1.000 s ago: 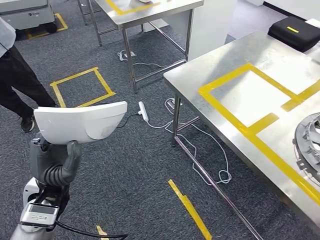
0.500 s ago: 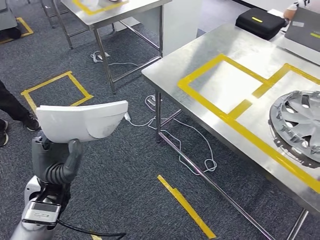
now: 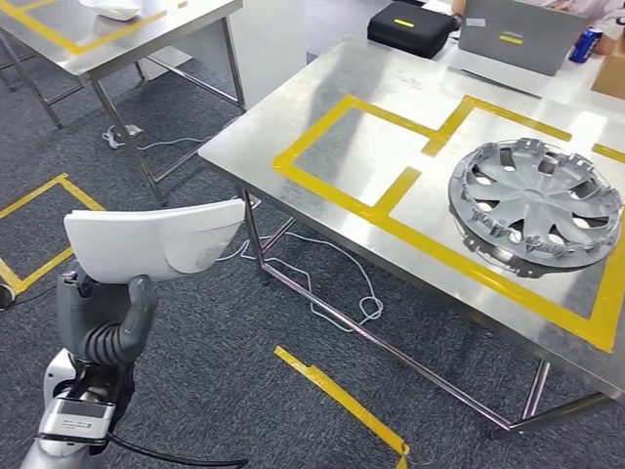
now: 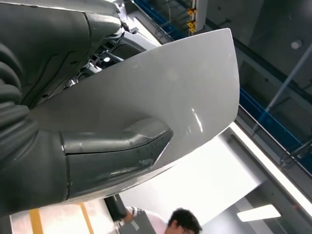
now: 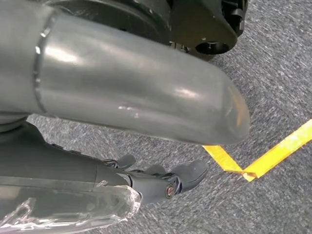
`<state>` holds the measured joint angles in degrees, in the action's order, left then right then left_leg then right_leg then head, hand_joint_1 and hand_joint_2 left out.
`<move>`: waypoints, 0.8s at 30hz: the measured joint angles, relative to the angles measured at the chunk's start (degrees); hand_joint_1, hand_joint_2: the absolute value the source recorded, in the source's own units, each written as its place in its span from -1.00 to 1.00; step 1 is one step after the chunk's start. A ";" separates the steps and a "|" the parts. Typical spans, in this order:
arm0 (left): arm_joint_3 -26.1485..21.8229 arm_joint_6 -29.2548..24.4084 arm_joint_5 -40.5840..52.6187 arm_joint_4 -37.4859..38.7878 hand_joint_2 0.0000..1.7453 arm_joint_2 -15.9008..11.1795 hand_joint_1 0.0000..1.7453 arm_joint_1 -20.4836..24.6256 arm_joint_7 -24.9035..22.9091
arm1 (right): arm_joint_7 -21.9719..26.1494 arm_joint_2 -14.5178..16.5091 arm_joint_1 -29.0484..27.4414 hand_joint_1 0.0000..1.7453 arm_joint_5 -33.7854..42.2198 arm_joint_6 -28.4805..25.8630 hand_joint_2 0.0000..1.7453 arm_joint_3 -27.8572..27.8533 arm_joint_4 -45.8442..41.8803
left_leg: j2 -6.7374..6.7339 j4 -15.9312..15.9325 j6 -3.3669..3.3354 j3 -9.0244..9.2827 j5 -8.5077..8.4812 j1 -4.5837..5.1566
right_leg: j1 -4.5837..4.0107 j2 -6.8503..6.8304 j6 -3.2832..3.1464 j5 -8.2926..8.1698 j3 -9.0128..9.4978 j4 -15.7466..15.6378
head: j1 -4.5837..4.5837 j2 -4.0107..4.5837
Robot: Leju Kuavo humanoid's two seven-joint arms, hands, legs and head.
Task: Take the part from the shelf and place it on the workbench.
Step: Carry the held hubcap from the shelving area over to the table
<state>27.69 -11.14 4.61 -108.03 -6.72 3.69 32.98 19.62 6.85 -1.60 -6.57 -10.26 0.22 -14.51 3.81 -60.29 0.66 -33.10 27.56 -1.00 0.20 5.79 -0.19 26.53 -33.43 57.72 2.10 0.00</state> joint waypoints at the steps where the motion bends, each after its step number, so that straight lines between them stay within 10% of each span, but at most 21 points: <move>1: -0.02 -0.01 0.00 -0.01 1.00 0.01 1.00 -0.02 0.00 | 0.01 0.01 0.07 -1.00 -0.01 0.01 -1.00 0.00 0.00 | 1.11 1.49 -0.16 0.54 -0.14 -0.06 | 0.09 0.60 0.34 -0.06 -0.40 0.17 | 0.04 0.00; 4: -0.04 -0.02 0.01 -0.01 1.00 0.06 1.00 0.01 0.00 | 0.01 -0.01 -0.11 -1.00 -0.03 -0.02 -1.00 0.00 0.05 | 0.02 2.43 -0.94 0.77 -0.02 0.04 | 0.42 1.66 1.55 -0.31 -1.58 0.25 | 0.05 0.00; 8: -0.05 -0.01 0.00 -0.01 1.00 0.22 1.00 -0.07 0.00 | 0.03 -0.03 0.03 -1.00 -0.04 -0.04 -1.00 0.00 0.09 | -3.37 2.96 -1.98 0.99 -0.25 -0.02 | 0.34 -4.27 2.50 4.54 -6.60 9.68 | 0.77 0.00; 11: -0.05 -0.02 0.01 -0.01 1.00 0.18 1.00 -0.13 0.00 | 0.02 -0.03 0.09 -1.00 -0.06 -0.04 -1.00 0.00 0.10 | -5.97 2.92 -2.02 1.05 -0.06 0.10 | 0.49 -5.51 2.84 5.78 -9.52 15.48 | 0.80 0.00; 15: -0.07 -0.19 0.02 -0.01 1.00 0.19 1.00 -0.15 0.00 | -0.02 -0.03 0.08 -1.00 -0.29 -0.05 -1.00 0.01 0.11 | -8.48 2.82 -1.29 1.54 0.50 0.41 | 0.06 -8.74 2.19 0.30 -2.39 2.75 | 0.79 0.00; 18: -0.10 -0.31 0.02 -0.01 1.00 0.17 1.00 -0.15 -0.01 | -0.03 -0.04 0.24 -1.00 -0.56 -0.07 -1.00 0.03 0.15 | -10.09 2.80 -0.42 1.80 0.76 0.76 | -0.30 -8.65 1.03 -0.01 -1.08 0.28 | 0.54 0.00; 21: -0.16 -0.58 0.03 -0.02 1.00 0.17 1.00 -0.12 0.00 | -0.09 -0.05 -0.05 -1.00 -1.04 -0.14 -1.00 0.08 0.29 | -8.16 0.95 0.49 1.34 2.60 0.37 | -0.08 -6.96 0.03 -0.38 -1.00 -0.09 | 0.34 0.00; 24: -0.34 -0.95 0.02 -0.01 1.00 0.05 1.00 -0.36 -0.01 | -0.12 -0.05 0.14 -1.00 -1.96 -0.21 -1.00 0.51 0.35 | -4.83 -8.83 0.70 -3.28 7.66 0.23 | -0.11 -5.55 -0.55 -0.45 -0.92 -0.18 | 0.01 0.00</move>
<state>27.35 -12.09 4.63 -108.04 -6.66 3.33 32.98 19.50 6.80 -1.45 -8.53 -10.47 0.73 -14.16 -1.02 -69.12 1.36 -36.38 35.22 -0.77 0.09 0.25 -0.75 26.08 -34.35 57.53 2.11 0.00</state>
